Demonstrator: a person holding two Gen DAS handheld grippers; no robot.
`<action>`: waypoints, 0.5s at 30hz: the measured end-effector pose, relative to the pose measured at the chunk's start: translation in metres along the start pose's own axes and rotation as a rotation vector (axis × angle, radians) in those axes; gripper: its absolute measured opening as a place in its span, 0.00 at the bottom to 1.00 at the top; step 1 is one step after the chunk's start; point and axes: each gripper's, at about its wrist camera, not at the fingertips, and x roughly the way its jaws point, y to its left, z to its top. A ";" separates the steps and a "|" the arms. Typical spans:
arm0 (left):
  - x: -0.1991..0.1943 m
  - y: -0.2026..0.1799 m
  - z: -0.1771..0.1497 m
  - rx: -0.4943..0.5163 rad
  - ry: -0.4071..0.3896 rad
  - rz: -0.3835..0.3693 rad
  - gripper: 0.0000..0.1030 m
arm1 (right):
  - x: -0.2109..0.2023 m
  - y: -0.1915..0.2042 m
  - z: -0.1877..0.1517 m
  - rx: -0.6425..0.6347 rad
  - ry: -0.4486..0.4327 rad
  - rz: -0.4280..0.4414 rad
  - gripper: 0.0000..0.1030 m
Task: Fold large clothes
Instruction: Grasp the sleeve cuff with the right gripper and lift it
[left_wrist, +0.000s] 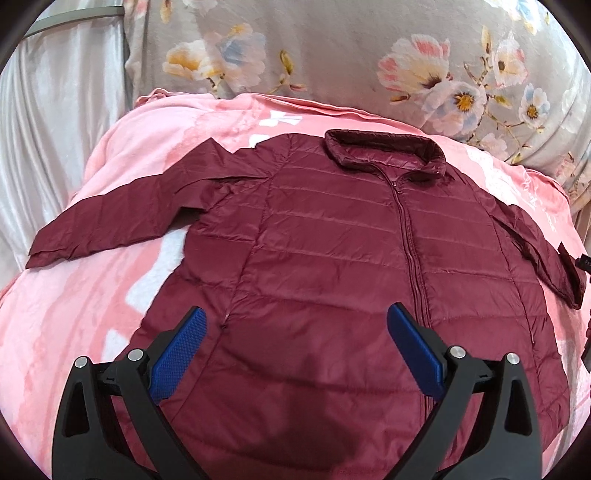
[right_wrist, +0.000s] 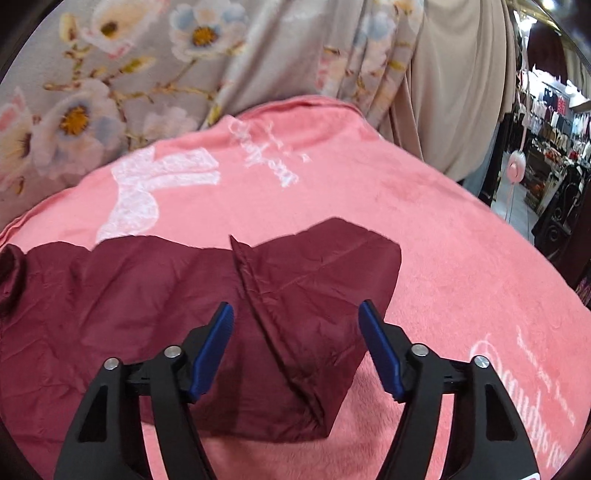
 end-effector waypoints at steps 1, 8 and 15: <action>0.003 -0.002 0.001 0.004 0.002 0.000 0.93 | 0.005 0.000 0.000 -0.003 0.012 -0.003 0.60; 0.013 -0.013 0.000 0.030 0.020 -0.009 0.93 | 0.027 -0.002 -0.003 -0.046 0.049 -0.027 0.21; 0.014 -0.015 -0.001 0.030 0.021 -0.012 0.93 | 0.006 -0.009 0.008 0.003 -0.006 0.089 0.01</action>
